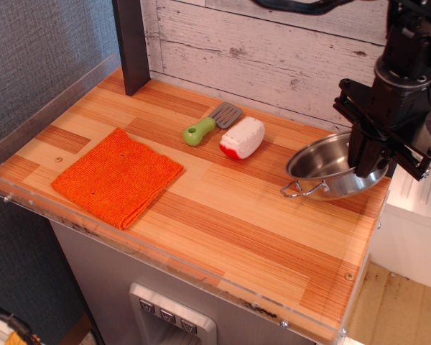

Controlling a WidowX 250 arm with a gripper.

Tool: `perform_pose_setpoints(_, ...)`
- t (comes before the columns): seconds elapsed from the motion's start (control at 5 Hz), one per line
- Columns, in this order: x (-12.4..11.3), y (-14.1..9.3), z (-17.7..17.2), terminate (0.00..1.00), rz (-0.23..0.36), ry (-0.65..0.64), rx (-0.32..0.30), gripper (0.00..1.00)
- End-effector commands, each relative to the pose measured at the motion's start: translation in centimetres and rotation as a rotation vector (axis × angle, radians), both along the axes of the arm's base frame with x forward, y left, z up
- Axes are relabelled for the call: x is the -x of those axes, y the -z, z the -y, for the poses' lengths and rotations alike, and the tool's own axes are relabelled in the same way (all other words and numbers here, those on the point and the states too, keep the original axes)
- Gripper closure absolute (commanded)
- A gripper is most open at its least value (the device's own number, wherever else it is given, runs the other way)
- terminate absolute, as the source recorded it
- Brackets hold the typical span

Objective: Move the pan from the cloth to the right coren of the table

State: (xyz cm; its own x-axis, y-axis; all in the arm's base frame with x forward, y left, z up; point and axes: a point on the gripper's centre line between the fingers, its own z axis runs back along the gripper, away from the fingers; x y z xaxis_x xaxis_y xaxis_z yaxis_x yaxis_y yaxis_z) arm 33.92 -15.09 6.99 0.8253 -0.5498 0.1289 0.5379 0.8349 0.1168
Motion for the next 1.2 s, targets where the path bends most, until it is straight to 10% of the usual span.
perform_pose_setpoints(0.0, 1.3, 0.7, -2.3, 0.00, -0.024, -0.046, -0.018, 1.00)
perform_pose_setpoints(1.0, 0.1, 0.8, -1.9, 0.00, -0.036, 0.021, 0.098, 1.00)
